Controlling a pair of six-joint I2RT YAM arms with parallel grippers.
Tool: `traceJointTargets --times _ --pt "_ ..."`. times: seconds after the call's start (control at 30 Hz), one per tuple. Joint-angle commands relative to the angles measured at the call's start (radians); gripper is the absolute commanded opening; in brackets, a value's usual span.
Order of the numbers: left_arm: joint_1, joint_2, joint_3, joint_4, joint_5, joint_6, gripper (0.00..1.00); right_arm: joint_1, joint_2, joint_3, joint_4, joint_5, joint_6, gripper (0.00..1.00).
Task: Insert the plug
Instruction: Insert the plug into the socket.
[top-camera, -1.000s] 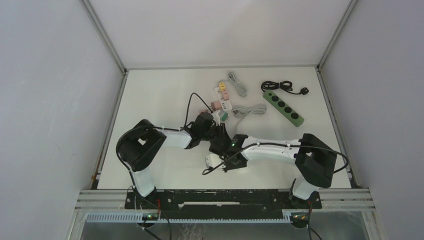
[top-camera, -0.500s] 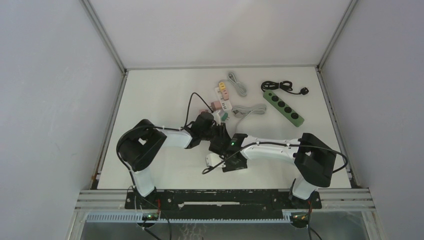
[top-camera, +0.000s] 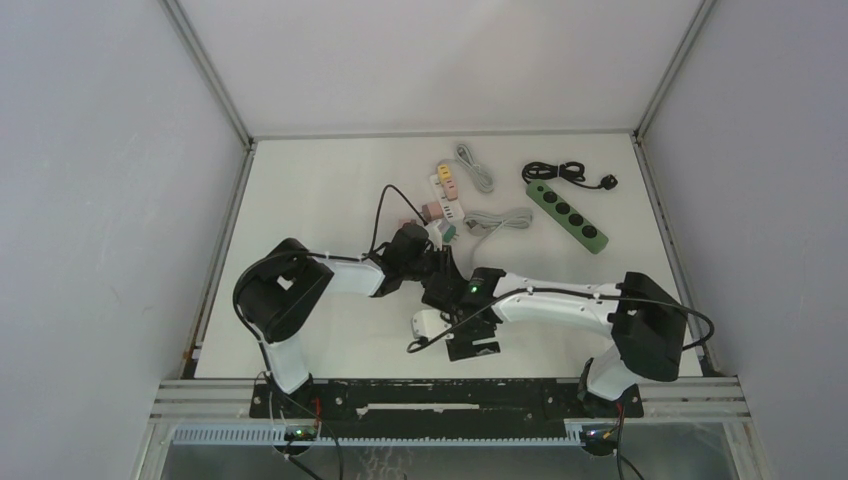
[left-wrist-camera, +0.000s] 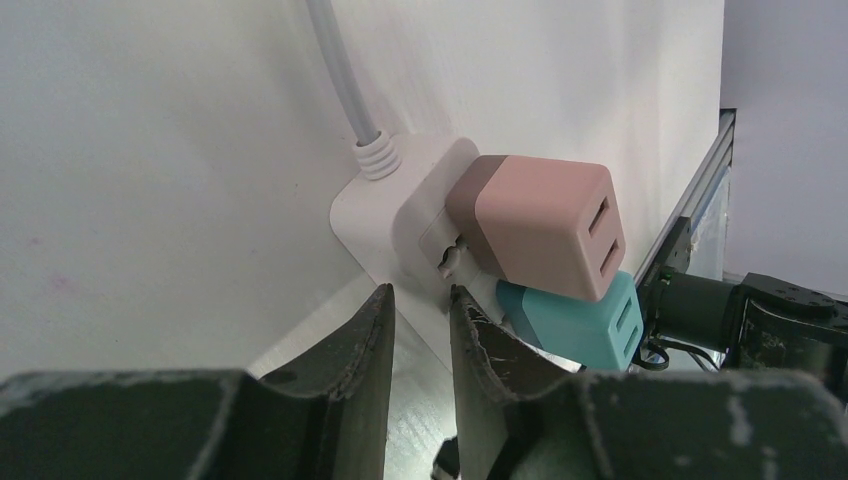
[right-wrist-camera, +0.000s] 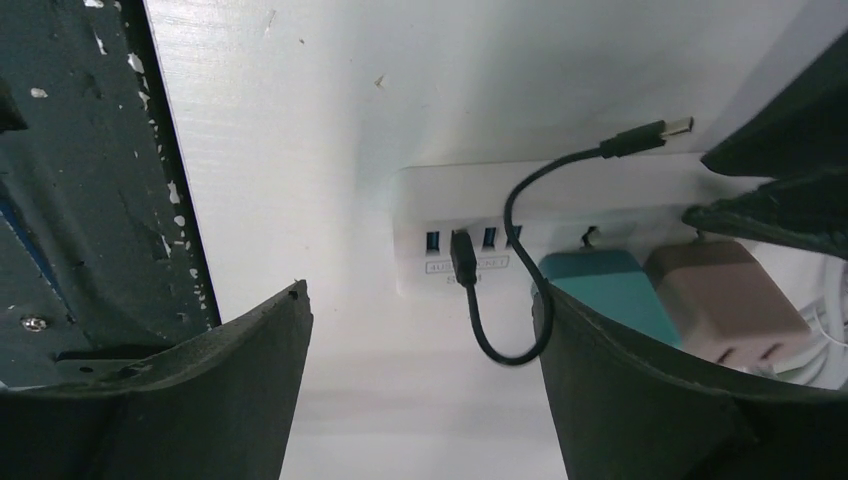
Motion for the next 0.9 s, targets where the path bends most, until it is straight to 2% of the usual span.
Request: traceJointTargets --times 0.0,0.13,0.4,0.7,0.87 --pt "-0.003 -0.010 0.048 0.007 0.005 -0.001 0.31 -0.013 -0.084 0.027 0.001 -0.016 0.016 0.86" --pt "-0.003 -0.013 0.048 0.006 0.005 -0.001 0.31 -0.036 -0.116 0.027 0.004 -0.035 0.020 0.84" --pt "-0.003 -0.018 0.048 0.003 0.007 0.003 0.31 -0.085 -0.119 -0.001 0.050 -0.103 0.019 0.70" --pt "-0.003 -0.021 0.049 -0.001 0.007 0.005 0.31 -0.118 -0.088 -0.039 0.118 -0.148 0.015 0.58" --pt "-0.003 -0.019 0.050 -0.004 0.007 0.008 0.31 -0.132 -0.074 -0.056 0.143 -0.162 0.004 0.48"
